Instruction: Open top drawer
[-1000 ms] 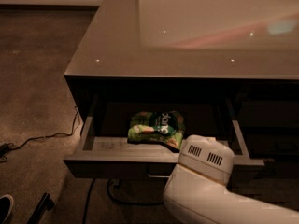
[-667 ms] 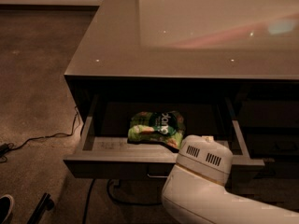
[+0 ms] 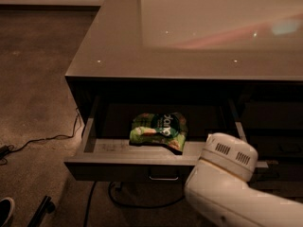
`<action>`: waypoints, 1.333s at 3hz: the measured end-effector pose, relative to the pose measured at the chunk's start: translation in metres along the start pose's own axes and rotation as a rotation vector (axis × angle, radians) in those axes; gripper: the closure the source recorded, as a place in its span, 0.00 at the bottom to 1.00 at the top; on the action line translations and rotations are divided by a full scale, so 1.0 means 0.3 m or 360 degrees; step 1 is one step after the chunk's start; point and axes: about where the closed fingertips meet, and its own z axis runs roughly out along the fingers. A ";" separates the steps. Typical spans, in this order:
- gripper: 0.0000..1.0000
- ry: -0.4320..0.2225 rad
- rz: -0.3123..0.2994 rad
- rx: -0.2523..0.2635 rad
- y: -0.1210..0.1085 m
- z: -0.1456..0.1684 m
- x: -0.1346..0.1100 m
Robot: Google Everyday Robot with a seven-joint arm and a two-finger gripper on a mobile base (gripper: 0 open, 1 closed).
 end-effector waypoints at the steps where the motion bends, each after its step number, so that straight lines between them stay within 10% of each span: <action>1: 0.00 -0.0104 0.0050 0.0058 -0.076 0.030 0.005; 4: 0.65 -0.0206 0.0208 0.0124 -0.255 0.087 0.062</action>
Offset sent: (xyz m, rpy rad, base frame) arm 0.0750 -0.0263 0.0217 0.1660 -0.1418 -0.0090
